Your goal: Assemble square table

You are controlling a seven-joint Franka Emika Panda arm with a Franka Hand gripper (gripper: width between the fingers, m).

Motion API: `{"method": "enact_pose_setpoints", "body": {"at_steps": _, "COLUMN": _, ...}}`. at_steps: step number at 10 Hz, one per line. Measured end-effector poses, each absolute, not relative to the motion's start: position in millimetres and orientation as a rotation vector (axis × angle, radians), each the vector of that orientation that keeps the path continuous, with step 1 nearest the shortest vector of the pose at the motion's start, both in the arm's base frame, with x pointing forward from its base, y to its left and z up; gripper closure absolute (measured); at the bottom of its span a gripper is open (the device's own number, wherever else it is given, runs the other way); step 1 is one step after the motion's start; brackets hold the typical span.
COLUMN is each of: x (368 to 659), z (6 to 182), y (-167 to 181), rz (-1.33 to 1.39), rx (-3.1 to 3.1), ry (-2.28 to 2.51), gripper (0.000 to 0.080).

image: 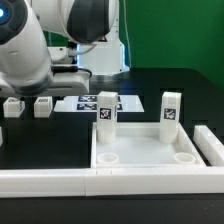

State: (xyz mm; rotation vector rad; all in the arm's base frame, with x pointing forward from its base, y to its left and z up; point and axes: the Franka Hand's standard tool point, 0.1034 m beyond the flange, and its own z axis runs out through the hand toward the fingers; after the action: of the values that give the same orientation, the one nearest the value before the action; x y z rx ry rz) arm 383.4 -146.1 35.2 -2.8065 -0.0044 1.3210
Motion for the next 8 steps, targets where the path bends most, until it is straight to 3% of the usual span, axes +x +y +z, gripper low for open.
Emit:
{"method": "enact_pose_setpoints", "body": {"at_steps": 4, "x": 381, "z": 32.0, "y": -145, "rz": 1.328, "rx": -2.805, "ry": -0.006, "gripper": 0.0150}}
{"method": "enact_pose_setpoints", "body": {"at_steps": 8, "x": 355, "z": 9.9, "y": -139, "rz": 1.383, "rx": -2.775, "ry": -0.019, "gripper": 0.0150}}
